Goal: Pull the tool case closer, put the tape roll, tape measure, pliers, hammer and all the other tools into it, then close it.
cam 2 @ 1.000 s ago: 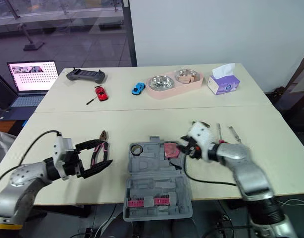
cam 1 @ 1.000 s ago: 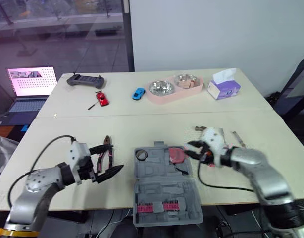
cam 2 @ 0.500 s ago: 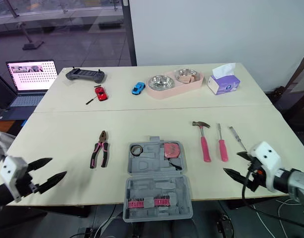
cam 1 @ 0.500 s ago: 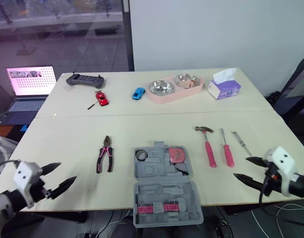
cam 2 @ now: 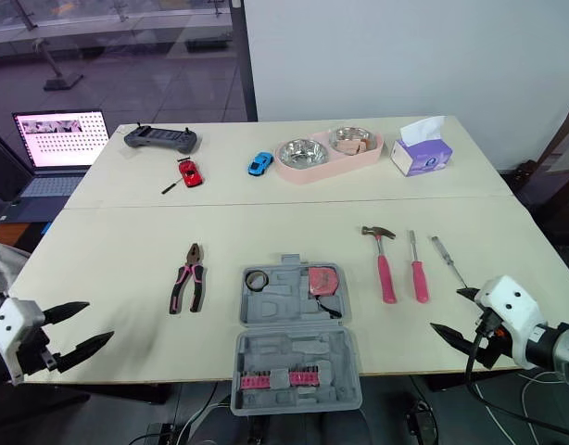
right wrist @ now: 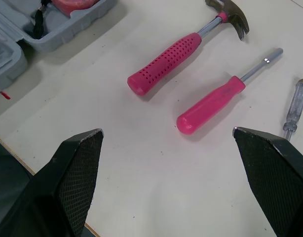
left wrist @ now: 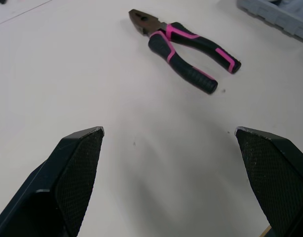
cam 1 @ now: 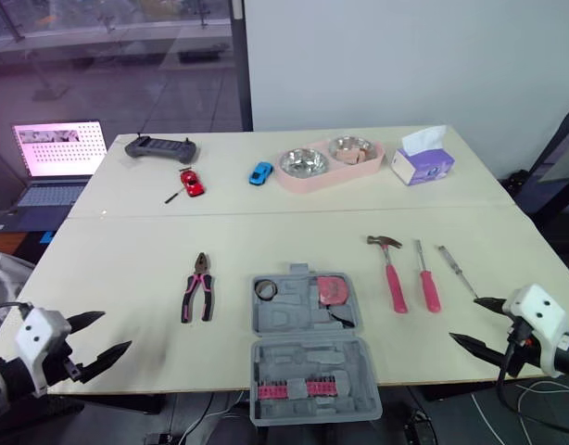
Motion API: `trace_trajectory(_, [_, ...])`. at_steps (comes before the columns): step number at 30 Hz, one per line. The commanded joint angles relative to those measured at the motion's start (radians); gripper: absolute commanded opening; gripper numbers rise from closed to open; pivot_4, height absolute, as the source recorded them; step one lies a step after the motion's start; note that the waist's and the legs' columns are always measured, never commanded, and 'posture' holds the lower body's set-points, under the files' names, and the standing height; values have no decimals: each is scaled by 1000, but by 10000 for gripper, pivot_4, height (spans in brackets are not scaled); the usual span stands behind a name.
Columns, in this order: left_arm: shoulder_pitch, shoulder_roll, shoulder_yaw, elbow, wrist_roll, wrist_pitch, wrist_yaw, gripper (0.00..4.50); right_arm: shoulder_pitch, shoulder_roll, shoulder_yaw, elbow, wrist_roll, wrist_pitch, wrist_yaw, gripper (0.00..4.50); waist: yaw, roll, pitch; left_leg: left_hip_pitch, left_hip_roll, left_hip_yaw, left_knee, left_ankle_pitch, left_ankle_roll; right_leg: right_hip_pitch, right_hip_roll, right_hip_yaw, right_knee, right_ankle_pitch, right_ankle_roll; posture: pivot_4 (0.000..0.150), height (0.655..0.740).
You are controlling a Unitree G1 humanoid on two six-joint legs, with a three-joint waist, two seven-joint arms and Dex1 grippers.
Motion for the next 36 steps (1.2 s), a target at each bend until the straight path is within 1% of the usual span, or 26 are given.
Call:
trace_trajectory(1, [-5,11,-6,-27,0,0,-7,45000,14,7,-39,-31,17,-8,-16,44360,0,0,0,0,0,0,0,0,0,0,0,0,0,0,0,1500,7370])
trace_trajectory(9, [-41,28,-11,-4,0,-7,-18,45000,47,29,-60,-47,32,-13,-41,44360,0,0,0,0,0,0,0,0,0,0,0,0,0,-2,3,1500,7370])
trace_trajectory(12, [-48,23,-11,-14,-14,-1,-26,45000,19,58,-44,-109,63,58,-103,44360,0,0,1,0,0,0,0,0,0,0,0,0,0,-2,3,1500,7370])
trace_trajectory(14, [-53,3,-13,-39,-35,28,-9,45000,-28,74,-15,-175,90,115,-151,44360,-3,0,1,0,0,0,0,0,0,0,0,0,0,-1,2,1500,7370])
trace_trajectory(18, [-35,-98,-39,-165,-67,96,93,45000,-136,73,43,-283,149,229,-206,44360,-1,2,2,1,0,0,0,0,0,0,0,1,1,-2,3,1500,7370])
trace_trajectory(21, [-38,-184,-54,-245,-50,124,215,45000,-203,66,84,-334,195,284,-214,44360,2,0,3,0,0,0,0,0,1,0,0,0,0,0,1,1500,7370])
trace_trajectory(23, [-79,-302,-74,-320,-39,218,427,45000,-299,82,152,-350,235,305,-216,44360,6,-2,4,-1,0,-1,0,1,3,-1,0,-1,0,0,1,1500,7370])
trace_trajectory(24, [-92,-344,-101,-360,-22,266,505,45000,-346,96,183,-347,252,308,-216,44360,6,0,5,-1,0,-1,1,1,3,0,0,-1,0,0,1,1500,7370])
trace_trajectory(26, [-112,-385,-171,-432,26,338,587,45000,-417,116,230,-326,267,306,-217,44360,15,-5,7,-1,0,-1,4,1,3,0,1,-2,1,1,1,1500,7370])
trace_trajectory(29, [-195,-497,-180,-485,8,508,808,45000,-461,106,303,-297,251,288,-180,44360,28,-7,7,0,-1,0,4,1,3,1,1,-3,1,2,2,1500,7370])
trace_trajectory(30, [-215,-526,-188,-502,7,574,866,45000,-465,103,324,-290,242,278,-170,44360,30,-7,7,0,-1,-1,5,1,3,1,2,-3,1,3,4,1500,7370])
trace_trajectory(31, [-232,-540,-224,-524,25,646,907,45000,-466,99,347,-292,236,269,-156,44360,30,-8,7,0,-1,-1,5,1,3,1,3,-4,1,3,5,1500,7370])
trace_trajectory(33, [-258,-531,-300,-575,65,750,949,45000,-471,101,381,-304,239,264,-143,44360,28,-8,7,0,-2,-1,4,1,3,1,3,-4,2,4,7,1500,7370])
trace_trajectory(35, [-295,-540,-321,-590,83,843,1009,45000,-476,103,423,-316,223,252,-137,44360,27,-8,7,0,-2,-1,4,1,4,1,3,-4,2,4,7,1500,7370])
trace_trajectory(36, [-313,-533,-347,-583,92,862,1007,45000,-481,108,443,-315,215,246,-138,44360,26,-8,7,0,-2,-1,4,1,3,1,4,-5,2,4,7,1500,7370])
